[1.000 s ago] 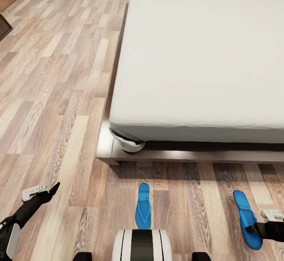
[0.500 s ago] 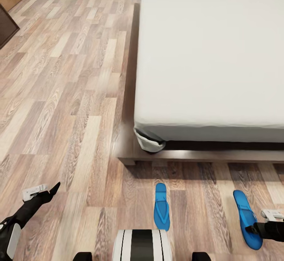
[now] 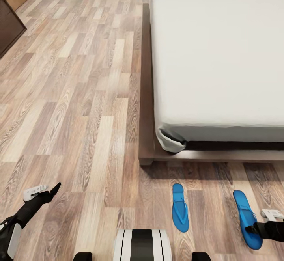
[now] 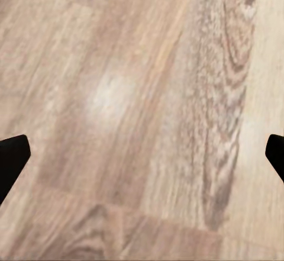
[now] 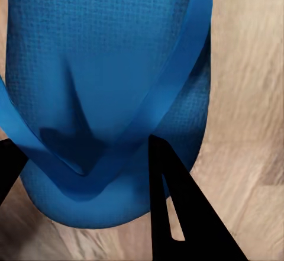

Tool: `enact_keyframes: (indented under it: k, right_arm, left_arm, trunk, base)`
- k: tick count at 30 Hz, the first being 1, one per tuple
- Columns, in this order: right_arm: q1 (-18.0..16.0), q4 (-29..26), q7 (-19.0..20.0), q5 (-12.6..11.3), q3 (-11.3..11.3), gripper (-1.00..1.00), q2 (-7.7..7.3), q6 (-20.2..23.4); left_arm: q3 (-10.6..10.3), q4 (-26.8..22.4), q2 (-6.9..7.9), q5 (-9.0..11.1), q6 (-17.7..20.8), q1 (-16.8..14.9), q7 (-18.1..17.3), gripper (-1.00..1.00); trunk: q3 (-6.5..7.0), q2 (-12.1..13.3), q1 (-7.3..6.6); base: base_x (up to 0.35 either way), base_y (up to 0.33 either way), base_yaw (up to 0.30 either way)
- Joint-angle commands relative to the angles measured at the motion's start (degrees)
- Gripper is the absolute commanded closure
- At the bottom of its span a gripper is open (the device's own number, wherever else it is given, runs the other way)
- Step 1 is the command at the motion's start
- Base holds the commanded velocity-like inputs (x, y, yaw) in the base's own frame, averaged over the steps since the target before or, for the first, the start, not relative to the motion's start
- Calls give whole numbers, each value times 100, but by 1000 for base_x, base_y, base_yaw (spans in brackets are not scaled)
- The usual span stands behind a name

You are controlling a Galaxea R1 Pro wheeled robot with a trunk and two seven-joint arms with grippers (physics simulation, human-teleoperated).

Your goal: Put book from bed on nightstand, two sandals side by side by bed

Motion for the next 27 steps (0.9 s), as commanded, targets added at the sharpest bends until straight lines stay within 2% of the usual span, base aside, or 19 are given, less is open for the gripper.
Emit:
enact_keyframes:
  k: [1, 10, 27]
  right_arm:
    - [1, -9, 2, -34, -13, 100, -1, 51]
    - [1, -9, 3, -34, -13, 100, -1, 51]
    - [1, -9, 3, -34, -13, 100, -1, 51]
  left_arm:
    - [9, 8, -3, 36, 17, -5, -33, -100]
    - [1, 24, -36, 34, 17, -5, -33, -100]
    - [0, 26, -97, 34, 10, -5, -33, -100]
  trunk:
    - [-3, -1, 0]
    - [-3, -1, 0]
    - [-3, -1, 0]
  base:
    - [124, 282, 0]
    - [128, 157, 0]
    - [-11, 73, 0]
